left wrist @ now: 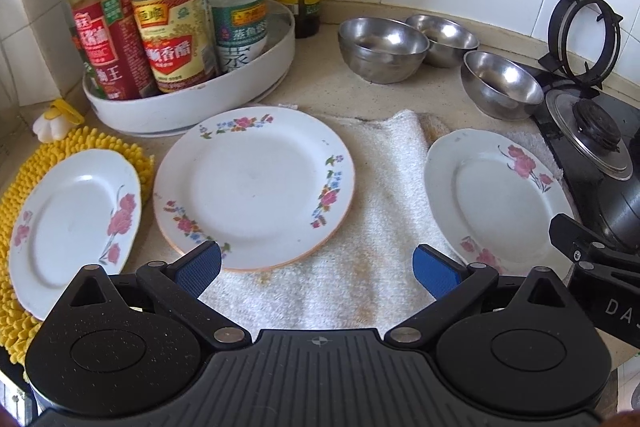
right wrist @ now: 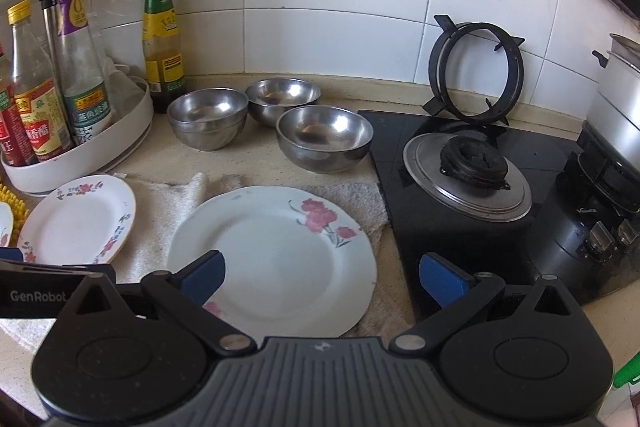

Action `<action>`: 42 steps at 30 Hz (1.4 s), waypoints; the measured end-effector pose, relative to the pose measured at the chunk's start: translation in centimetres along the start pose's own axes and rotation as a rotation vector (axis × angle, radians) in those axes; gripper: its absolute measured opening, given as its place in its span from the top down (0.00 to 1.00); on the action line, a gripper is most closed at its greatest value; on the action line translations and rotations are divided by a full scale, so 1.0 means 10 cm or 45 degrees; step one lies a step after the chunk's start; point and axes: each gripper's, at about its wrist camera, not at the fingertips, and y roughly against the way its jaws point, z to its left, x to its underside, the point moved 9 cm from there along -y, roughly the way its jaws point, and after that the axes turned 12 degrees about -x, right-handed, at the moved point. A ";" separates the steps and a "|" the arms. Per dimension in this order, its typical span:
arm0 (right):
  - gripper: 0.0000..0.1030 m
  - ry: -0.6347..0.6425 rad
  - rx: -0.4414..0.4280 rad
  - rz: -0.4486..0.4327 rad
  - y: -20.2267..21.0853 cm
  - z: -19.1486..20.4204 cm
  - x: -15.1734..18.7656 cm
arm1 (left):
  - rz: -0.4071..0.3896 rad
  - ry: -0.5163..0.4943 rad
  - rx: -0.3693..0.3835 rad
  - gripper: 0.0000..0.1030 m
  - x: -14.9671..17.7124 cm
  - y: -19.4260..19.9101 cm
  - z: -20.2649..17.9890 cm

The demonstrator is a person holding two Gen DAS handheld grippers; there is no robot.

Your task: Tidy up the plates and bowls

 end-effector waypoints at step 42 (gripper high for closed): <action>0.27 -0.096 -0.538 0.225 -0.65 -0.51 0.23 | 0.103 -0.398 0.409 0.08 -0.32 -0.71 -1.42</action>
